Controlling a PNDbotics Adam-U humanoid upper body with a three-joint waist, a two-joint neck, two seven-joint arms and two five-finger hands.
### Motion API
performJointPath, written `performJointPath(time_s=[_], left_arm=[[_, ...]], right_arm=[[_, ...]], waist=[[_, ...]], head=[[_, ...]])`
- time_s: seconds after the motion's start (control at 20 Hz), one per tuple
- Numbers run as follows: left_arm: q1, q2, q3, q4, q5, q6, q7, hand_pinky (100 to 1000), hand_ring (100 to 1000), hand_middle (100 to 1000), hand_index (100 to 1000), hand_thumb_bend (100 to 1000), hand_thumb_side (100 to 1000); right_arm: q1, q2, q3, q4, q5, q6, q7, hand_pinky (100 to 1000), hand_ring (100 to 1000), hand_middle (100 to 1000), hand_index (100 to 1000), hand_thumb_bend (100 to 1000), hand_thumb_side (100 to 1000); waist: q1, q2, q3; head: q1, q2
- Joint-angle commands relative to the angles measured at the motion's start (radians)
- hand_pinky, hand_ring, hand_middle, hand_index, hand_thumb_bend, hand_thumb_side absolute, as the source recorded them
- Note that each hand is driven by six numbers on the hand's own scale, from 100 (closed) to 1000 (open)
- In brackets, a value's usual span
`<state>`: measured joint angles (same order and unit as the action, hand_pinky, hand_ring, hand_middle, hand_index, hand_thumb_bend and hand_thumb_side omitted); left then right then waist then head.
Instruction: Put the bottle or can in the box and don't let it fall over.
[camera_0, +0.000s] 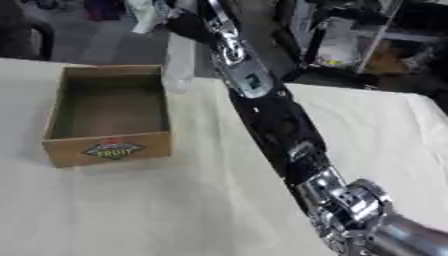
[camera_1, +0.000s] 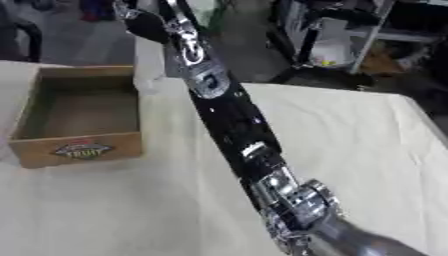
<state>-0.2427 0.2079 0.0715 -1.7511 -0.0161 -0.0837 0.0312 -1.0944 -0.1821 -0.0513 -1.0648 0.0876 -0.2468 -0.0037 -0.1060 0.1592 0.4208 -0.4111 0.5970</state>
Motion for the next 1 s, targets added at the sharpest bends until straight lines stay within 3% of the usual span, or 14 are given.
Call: performJointPath(time_s=[0.05, 0.45, 0.55, 0.6, 0.7, 0.75, 0.8, 1.0], left_arm=[[-0.013, 0.001, 0.000, -0.013, 0.006, -0.002, -0.003, 632, 952, 846, 836, 389, 742], [-0.022, -0.007, -0.001, -0.010, 0.008, -0.002, -0.004, 631, 951, 846, 836, 394, 740], [-0.023, -0.006, 0.000, -0.010, 0.008, -0.001, -0.003, 631, 952, 846, 836, 395, 740], [-0.023, -0.006, 0.000, -0.010, 0.007, -0.001, -0.003, 631, 952, 846, 836, 396, 740], [-0.023, -0.006, 0.001, -0.009, 0.006, -0.001, -0.002, 631, 952, 845, 836, 396, 740], [-0.024, -0.006, 0.002, -0.009, 0.006, -0.001, -0.002, 631, 951, 845, 836, 397, 740], [-0.024, -0.006, 0.002, -0.009, 0.006, -0.001, -0.001, 631, 951, 845, 836, 397, 740], [-0.022, -0.006, 0.004, -0.007, 0.004, 0.000, 0.001, 630, 951, 845, 836, 400, 740]], right_arm=[[-0.020, 0.041, 0.013, -0.035, -0.020, 0.006, 0.023, 472, 462, 407, 572, 100, 100], [0.027, 0.142, 0.047, -0.010, 0.012, 0.010, 0.090, 502, 514, 444, 619, 100, 100], [0.045, 0.153, 0.050, 0.004, 0.033, -0.003, 0.119, 565, 635, 568, 743, 100, 224], [0.053, 0.155, 0.051, 0.011, 0.048, -0.013, 0.137, 659, 796, 755, 917, 255, 346], [0.063, 0.152, 0.051, 0.024, 0.091, -0.034, 0.173, 715, 884, 864, 1000, 347, 410], [0.066, 0.149, 0.048, 0.030, 0.116, -0.045, 0.183, 734, 908, 894, 1000, 380, 423], [0.068, 0.147, 0.045, 0.037, 0.137, -0.055, 0.191, 793, 970, 962, 1000, 484, 470], [0.073, 0.129, 0.033, 0.055, 0.206, -0.083, 0.206, 860, 1000, 1000, 1000, 603, 526]], waist=[[0.012, -0.018, 0.008], [0.005, -0.016, 0.026], [0.001, -0.014, 0.024], [0.000, -0.013, 0.022], [-0.003, -0.013, 0.019], [-0.003, -0.013, 0.018], [-0.004, -0.013, 0.016], [-0.004, -0.015, 0.008]], head=[[-0.008, -0.002], [-0.017, -0.007], [-0.016, -0.011], [-0.015, -0.012], [-0.014, -0.015], [-0.014, -0.018], [-0.013, -0.019], [-0.009, -0.017]])
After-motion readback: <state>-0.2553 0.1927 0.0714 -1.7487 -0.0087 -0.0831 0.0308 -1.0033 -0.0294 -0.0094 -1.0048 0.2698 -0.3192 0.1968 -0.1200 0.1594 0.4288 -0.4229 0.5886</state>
